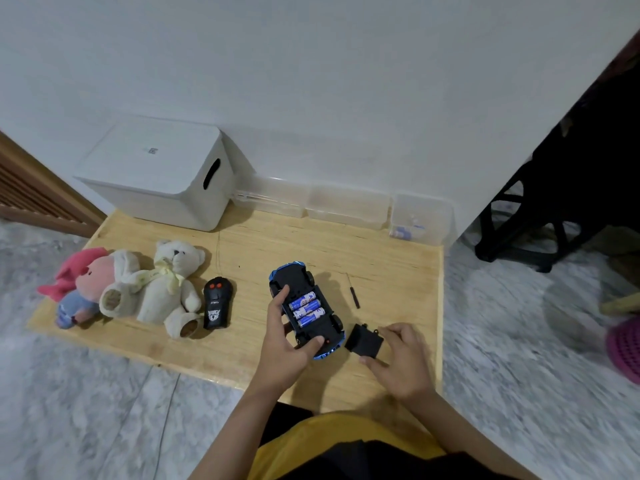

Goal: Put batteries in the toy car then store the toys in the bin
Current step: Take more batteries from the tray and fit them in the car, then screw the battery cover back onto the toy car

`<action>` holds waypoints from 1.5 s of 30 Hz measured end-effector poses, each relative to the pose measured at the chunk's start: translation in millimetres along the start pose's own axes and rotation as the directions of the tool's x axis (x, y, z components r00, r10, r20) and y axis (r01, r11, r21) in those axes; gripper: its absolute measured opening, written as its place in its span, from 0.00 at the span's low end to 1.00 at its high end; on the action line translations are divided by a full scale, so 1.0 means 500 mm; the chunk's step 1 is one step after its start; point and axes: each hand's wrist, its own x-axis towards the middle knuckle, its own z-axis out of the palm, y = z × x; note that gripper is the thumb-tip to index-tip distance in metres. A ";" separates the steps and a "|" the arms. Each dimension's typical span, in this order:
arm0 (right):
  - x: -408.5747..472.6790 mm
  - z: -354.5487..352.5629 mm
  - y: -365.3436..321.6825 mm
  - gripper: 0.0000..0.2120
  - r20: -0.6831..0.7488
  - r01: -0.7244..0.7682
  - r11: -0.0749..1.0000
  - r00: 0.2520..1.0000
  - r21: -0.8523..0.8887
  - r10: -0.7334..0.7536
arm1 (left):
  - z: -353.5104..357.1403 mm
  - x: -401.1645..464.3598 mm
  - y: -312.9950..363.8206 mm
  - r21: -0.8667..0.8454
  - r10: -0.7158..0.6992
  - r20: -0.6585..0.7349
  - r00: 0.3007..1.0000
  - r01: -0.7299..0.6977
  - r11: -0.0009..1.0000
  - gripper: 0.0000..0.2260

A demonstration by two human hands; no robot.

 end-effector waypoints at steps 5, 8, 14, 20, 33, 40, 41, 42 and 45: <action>-0.002 0.010 0.008 0.27 -0.046 0.009 1.000 0.999 0.003 -0.008 | 0.005 -0.003 -0.002 0.006 -0.010 -0.007 1.000 0.010 1.000 0.42; -0.001 0.012 0.008 0.24 -0.058 0.019 1.000 0.998 -0.008 -0.020 | 0.007 -0.002 -0.002 0.003 -0.010 -0.009 1.000 0.010 1.000 0.41; 0.019 0.000 -0.001 0.18 -0.093 0.035 0.976 0.996 0.213 -0.015 | 0.015 0.006 -0.003 0.011 -0.023 -0.003 1.000 0.023 1.000 0.41; 0.052 -0.038 -0.014 0.16 -0.036 -0.106 0.767 0.986 0.633 0.166 | 0.025 0.021 0.002 0.028 -0.025 0.015 1.000 0.024 0.999 0.41; 0.110 -0.181 -0.111 0.17 -0.090 0.129 0.570 0.991 0.811 -0.096 | 0.058 0.057 0.074 0.059 0.012 0.246 0.969 -0.027 0.998 0.41; 0.120 -0.201 -0.123 0.17 -0.068 0.183 0.608 0.976 0.772 -0.208 | 0.064 0.057 0.117 0.016 0.051 0.282 0.958 -0.058 0.998 0.40; 0.120 -0.204 -0.124 0.17 -0.063 0.186 0.614 0.974 0.767 -0.217 | 0.065 0.056 0.121 0.002 0.053 0.279 0.959 -0.056 0.998 0.40; 0.120 -0.207 -0.126 0.17 -0.058 0.188 0.620 0.973 0.762 -0.223 | 0.065 0.056 0.123 -0.012 0.056 0.277 0.959 -0.055 0.998 0.39; 0.122 -0.215 -0.130 0.17 -0.052 0.192 0.652 0.972 0.733 -0.228 | 0.067 0.057 0.127 -0.052 0.053 0.270 0.961 -0.041 0.998 0.37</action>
